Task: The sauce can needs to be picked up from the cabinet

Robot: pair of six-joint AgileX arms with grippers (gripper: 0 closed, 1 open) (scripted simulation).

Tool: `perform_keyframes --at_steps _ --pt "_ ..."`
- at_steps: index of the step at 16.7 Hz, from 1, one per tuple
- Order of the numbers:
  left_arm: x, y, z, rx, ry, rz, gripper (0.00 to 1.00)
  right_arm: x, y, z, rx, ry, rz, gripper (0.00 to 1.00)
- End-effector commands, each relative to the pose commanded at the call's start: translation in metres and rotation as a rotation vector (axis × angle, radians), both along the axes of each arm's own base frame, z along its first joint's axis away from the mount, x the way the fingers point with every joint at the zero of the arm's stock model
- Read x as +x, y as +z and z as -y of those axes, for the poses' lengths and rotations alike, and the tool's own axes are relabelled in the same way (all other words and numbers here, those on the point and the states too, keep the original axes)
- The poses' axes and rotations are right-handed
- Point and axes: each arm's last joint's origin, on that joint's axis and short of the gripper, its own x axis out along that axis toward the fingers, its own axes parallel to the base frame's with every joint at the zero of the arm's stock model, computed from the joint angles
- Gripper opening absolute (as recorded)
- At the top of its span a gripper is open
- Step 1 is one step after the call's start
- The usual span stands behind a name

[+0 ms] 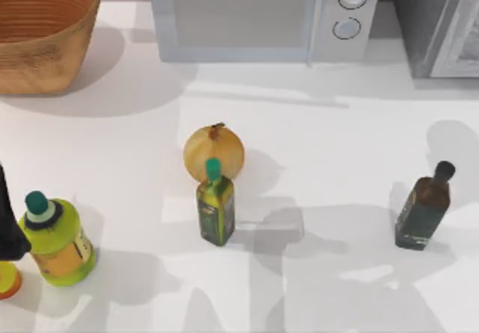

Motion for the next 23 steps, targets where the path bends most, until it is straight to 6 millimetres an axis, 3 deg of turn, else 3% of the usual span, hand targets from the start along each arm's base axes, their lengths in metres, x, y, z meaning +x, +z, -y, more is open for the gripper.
perform_keyframes --at_steps 12,19,23 --pt "0.0 0.0 0.0 0.0 0.0 0.0 1.0 0.037 -0.039 0.029 -0.008 0.189 0.019 0.0" --pt "0.0 0.0 0.0 0.0 0.0 0.0 1.0 0.045 -0.078 0.046 -0.005 0.307 0.016 0.0" --pt "0.0 0.0 0.0 0.0 0.0 0.0 1.0 0.046 -0.089 0.05 -0.008 0.341 0.02 0.0"
